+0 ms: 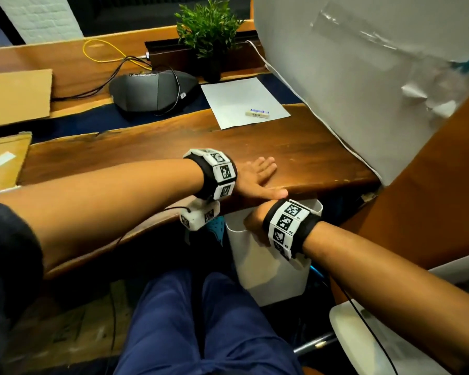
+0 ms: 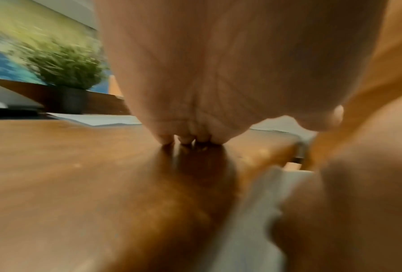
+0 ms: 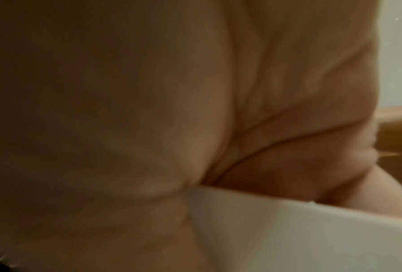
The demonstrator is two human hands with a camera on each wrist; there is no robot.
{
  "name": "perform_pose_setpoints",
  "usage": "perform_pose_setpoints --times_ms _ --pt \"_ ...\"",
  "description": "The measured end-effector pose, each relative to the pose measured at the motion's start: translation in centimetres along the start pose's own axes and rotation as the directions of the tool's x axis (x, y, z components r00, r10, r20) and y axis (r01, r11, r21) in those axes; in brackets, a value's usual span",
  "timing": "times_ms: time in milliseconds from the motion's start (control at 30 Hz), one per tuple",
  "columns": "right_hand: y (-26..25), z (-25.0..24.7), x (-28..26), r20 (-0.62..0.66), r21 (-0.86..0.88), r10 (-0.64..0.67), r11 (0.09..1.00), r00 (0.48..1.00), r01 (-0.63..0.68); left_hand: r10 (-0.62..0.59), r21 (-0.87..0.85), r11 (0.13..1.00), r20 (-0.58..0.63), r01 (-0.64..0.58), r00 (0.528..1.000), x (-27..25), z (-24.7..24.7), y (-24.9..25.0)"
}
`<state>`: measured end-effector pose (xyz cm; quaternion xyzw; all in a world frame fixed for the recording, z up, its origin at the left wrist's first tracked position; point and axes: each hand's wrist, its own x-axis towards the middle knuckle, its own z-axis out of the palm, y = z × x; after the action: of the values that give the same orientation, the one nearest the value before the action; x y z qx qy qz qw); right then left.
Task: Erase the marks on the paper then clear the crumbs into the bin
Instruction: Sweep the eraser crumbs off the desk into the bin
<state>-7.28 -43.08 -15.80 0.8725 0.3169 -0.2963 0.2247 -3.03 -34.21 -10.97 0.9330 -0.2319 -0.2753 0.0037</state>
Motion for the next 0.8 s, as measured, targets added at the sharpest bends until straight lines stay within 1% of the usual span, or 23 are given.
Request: perform_pose_setpoints --times_ms 33,67,133,167,233,267,300,333,367,400,433,500,533,567,600,633,667,700,733,767,800 --pt "-0.1 0.0 0.3 0.006 -0.034 -0.006 0.999 1.000 0.006 0.052 -0.025 0.998 0.048 -0.051 0.997 -0.9 0.5 0.7" --pt "-0.3 0.1 0.5 0.025 -0.060 0.005 0.998 1.000 -0.003 0.105 -0.086 0.992 0.090 -0.097 0.990 -1.8 0.6 1.2" --pt "-0.7 0.3 0.7 0.061 -0.050 0.028 0.998 0.998 -0.025 0.146 -0.199 0.973 0.132 -0.118 0.980 -3.2 0.2 1.2" --pt "-0.7 0.4 0.5 0.065 -0.023 0.041 0.999 0.997 -0.040 0.131 -0.240 0.966 0.118 -0.099 0.984 -3.5 -0.1 1.0" --pt "-0.2 0.5 0.8 0.015 -0.011 0.028 1.000 0.999 -0.028 0.135 -0.302 0.945 0.024 -0.122 0.991 -4.1 -0.9 0.5" --pt "-0.1 1.2 2.0 0.040 0.013 0.001 1.000 0.999 -0.002 0.124 -0.311 0.943 -0.012 -0.121 0.992 -4.2 -1.0 0.7" --pt "0.2 1.6 3.2 0.058 0.008 0.009 1.000 0.998 -0.010 0.101 -0.310 0.945 -0.030 -0.106 0.994 -4.0 -0.6 0.9" --pt "0.3 1.8 3.6 0.052 -0.030 0.005 1.000 0.999 -0.003 0.095 -0.303 0.948 -0.031 -0.100 0.995 -3.9 -0.2 1.2" --pt "0.1 1.5 2.4 0.043 -0.081 0.007 0.997 0.999 -0.004 0.088 -0.273 0.958 0.007 -0.082 0.996 -3.9 0.3 1.5" --pt "-0.4 0.9 0.7 0.036 -0.112 -0.002 0.994 0.999 0.006 0.105 -0.257 0.962 0.027 -0.095 0.994 -4.1 0.8 1.7" --pt "-0.5 0.9 -0.1 0.031 -0.118 0.020 0.993 0.999 -0.016 0.101 -0.273 0.958 0.043 -0.085 0.994 -4.3 1.4 2.0" --pt "-0.7 0.4 -1.7 0.006 -0.075 0.073 0.995 0.997 -0.073 0.101 -0.394 0.917 0.061 -0.069 0.993 -5.0 2.1 2.2" --pt "-0.5 0.6 -1.9 -0.011 -0.060 0.052 0.997 0.999 -0.052 0.136 -0.449 0.888 0.047 -0.100 0.990 -5.1 2.2 2.1" --pt "-0.4 0.9 -1.8 -0.037 -0.034 0.009 0.999 0.999 -0.010 0.179 -0.461 0.876 0.027 -0.146 0.984 -5.4 2.3 2.2" --pt "-0.4 1.3 -1.8 -0.018 -0.051 0.007 0.999 1.000 -0.008 0.187 -0.443 0.879 -0.019 -0.176 0.982 -5.6 2.3 2.2" --pt "-0.7 1.0 -2.2 -0.009 -0.033 0.024 0.999 1.000 -0.024 0.162 -0.411 0.895 -0.067 -0.175 0.984 -5.5 2.2 2.2" --pt "-0.7 1.2 -2.0 0.036 -0.050 0.061 0.997 0.998 -0.059 0.121 -0.370 0.917 -0.093 -0.147 0.988 -5.4 2.2 2.0" --pt "-0.9 0.9 -1.9 0.010 -0.027 0.063 0.998 0.998 -0.063 0.079 -0.331 0.938 -0.091 -0.105 0.993 -5.2 2.5 1.9" --pt "-1.2 0.5 -1.9 0.000 -0.029 0.090 0.995 0.996 -0.090 0.071 -0.300 0.949 -0.079 -0.092 0.994 -5.2 2.9 2.0" --pt "-2.2 -0.6 -1.6 0.034 -0.053 0.134 0.990 0.990 -0.132 0.099 -0.296 0.949 -0.061 -0.112 0.993 -5.2 3.4 1.9" --pt "-2.8 -1.5 -1.9 0.084 -0.125 0.249 0.963 0.965 -0.237 0.142 -0.314 0.938 -0.041 -0.148 0.989 -5.3 3.6 1.8"
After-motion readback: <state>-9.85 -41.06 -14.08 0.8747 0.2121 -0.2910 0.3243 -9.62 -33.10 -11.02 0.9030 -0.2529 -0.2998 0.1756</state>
